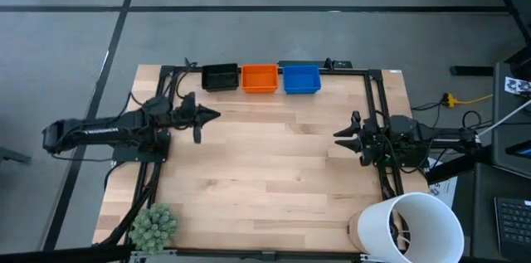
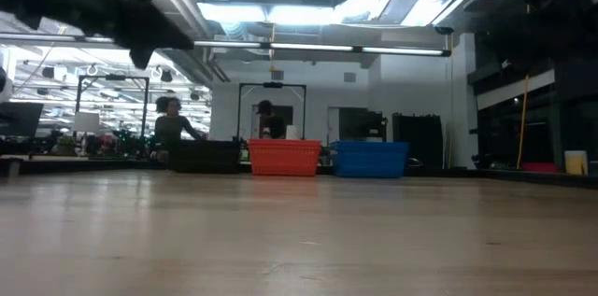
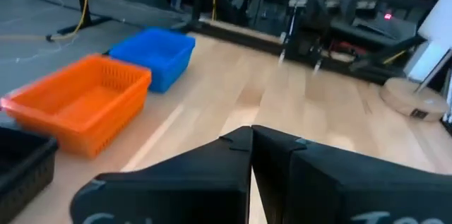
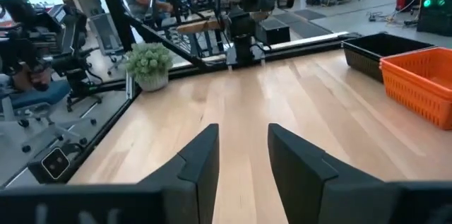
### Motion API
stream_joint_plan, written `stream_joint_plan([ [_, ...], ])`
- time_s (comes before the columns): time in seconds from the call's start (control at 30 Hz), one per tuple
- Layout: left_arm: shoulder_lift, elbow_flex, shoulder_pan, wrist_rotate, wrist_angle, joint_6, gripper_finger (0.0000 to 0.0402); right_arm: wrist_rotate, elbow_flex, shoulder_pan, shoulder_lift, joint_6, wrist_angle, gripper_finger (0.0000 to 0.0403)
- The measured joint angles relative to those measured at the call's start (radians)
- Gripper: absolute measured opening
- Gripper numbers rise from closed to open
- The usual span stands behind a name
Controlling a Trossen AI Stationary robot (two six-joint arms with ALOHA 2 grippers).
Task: Stack baskets by color
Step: Return to Home Position
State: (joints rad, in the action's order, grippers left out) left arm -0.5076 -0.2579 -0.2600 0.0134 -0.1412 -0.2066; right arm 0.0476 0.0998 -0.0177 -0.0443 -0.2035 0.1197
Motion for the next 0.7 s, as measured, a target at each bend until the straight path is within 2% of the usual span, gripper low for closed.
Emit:
stream_joint_plan([
  [0.17, 0.069, 0.102, 0.0, 0.034, -0.029, -0.018, 0.0, -0.001, 0.0, 0.0, 0.0, 0.003, 0.018, 0.0122],
  [0.4, 0.157, 0.194, 0.0, 0.031, -0.054, -0.054, 0.0, -0.065, 0.0, 0.0, 0.0, 0.004, 0.068, 0.0122],
  [0.53, 0.194, 0.243, 0.0, 0.03, -0.103, -0.088, 0.0, -0.065, 0.0, 0.001, 0.0, 0.004, 0.091, 0.0122],
  [0.7, 0.21, 0.25, 0.0, 0.022, -0.088, -0.098, 0.0, -0.064, 0.0, 0.001, 0.003, 0.031, 0.117, 0.0122],
])
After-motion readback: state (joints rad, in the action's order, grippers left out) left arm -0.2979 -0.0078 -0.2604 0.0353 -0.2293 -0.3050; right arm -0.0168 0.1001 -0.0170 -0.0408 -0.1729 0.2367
